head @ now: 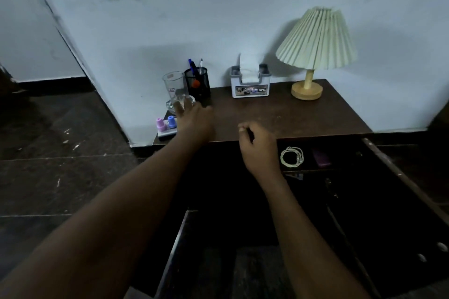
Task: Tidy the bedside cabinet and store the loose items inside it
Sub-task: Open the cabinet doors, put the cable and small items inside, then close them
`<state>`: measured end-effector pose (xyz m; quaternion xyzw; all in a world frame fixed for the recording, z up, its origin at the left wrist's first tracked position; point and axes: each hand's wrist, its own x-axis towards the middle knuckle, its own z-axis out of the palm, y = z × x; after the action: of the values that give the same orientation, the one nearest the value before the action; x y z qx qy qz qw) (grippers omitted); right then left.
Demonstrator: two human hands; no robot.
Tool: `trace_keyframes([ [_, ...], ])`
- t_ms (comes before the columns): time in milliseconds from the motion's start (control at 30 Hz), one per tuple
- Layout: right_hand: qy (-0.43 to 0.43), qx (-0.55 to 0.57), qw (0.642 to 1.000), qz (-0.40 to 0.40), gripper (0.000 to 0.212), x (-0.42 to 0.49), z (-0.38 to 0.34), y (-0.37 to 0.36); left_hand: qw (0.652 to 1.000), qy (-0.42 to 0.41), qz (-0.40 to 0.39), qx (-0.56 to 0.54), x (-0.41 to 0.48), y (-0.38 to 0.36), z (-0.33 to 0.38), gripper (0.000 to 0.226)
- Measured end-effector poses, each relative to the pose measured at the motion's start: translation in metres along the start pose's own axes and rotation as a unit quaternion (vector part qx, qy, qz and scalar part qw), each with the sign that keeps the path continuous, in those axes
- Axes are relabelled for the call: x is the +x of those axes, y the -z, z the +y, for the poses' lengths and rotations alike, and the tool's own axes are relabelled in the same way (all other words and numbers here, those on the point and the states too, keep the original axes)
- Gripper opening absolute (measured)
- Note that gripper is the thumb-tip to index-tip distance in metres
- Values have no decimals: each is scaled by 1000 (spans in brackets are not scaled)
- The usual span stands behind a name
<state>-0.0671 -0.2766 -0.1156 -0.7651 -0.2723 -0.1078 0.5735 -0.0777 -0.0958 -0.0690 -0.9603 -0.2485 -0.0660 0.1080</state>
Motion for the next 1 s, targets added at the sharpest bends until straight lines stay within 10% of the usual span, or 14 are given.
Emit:
trace_keyframes([
  [267, -228, 162, 960, -33, 16, -21, 51, 4, 985, -107, 126, -56, -15, -20, 35, 29],
  [433, -412, 408, 815, 2, 23, -48, 81, 24, 808, -130, 317, -480, -99, -34, 111, 32],
  [533, -446, 418, 790, 39, 35, -68, 118, 39, 795, -79, 252, -545, -143, -71, 148, 34],
  [667, -438, 379, 814, 34, 31, -69, 154, 48, 835, -42, 115, -537, -131, -131, 162, 34],
  [867, -281, 117, 952, -19, 12, -12, 167, 24, 821, 5, 47, -569, -44, -159, 179, 27],
  [1000, -294, 33, 953, 63, 21, 1, 187, 26, 809, -1, 46, -586, -21, -164, 193, 14],
])
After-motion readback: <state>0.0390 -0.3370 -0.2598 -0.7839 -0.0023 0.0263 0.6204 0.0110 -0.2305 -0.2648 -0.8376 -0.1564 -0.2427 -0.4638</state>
